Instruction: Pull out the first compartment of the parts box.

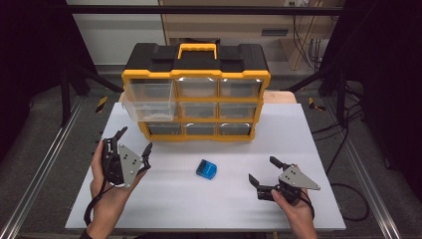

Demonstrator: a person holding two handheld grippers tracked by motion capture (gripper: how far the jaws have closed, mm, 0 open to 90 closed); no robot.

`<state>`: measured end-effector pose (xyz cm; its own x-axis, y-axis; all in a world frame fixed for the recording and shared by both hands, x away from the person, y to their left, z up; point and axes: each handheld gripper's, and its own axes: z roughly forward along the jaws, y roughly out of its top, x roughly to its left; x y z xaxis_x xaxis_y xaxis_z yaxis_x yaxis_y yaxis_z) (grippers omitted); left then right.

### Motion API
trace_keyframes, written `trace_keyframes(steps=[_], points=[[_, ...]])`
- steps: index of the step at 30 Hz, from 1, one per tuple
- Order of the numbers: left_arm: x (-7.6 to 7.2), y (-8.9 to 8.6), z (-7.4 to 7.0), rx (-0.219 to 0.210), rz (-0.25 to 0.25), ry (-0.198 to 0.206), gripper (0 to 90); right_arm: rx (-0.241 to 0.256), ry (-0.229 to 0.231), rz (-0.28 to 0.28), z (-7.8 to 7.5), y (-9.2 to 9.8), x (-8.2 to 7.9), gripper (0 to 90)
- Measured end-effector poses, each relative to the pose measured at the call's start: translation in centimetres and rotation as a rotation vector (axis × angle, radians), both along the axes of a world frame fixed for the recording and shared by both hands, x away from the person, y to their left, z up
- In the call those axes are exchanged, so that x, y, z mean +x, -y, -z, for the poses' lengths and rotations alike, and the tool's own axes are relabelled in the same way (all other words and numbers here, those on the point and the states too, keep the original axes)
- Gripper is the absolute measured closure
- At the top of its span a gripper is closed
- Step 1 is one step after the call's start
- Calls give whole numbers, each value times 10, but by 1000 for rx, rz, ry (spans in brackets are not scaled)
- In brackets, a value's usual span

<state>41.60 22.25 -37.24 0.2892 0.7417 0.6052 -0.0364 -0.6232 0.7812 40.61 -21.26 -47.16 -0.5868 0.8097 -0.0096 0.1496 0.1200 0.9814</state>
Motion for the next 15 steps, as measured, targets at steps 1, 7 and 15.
trace_keyframes(steps=[1,7,15], points=[[1,-2,3,-15,5,-18,183,-1,-3,0,0,0,0,66],[6,-11,17,-116,68,-120,114,-21,-17,-10,0,-4,1,70],[12,-20,44,-253,164,-190,71,-41,-44,-6,-3,-10,2,70]])
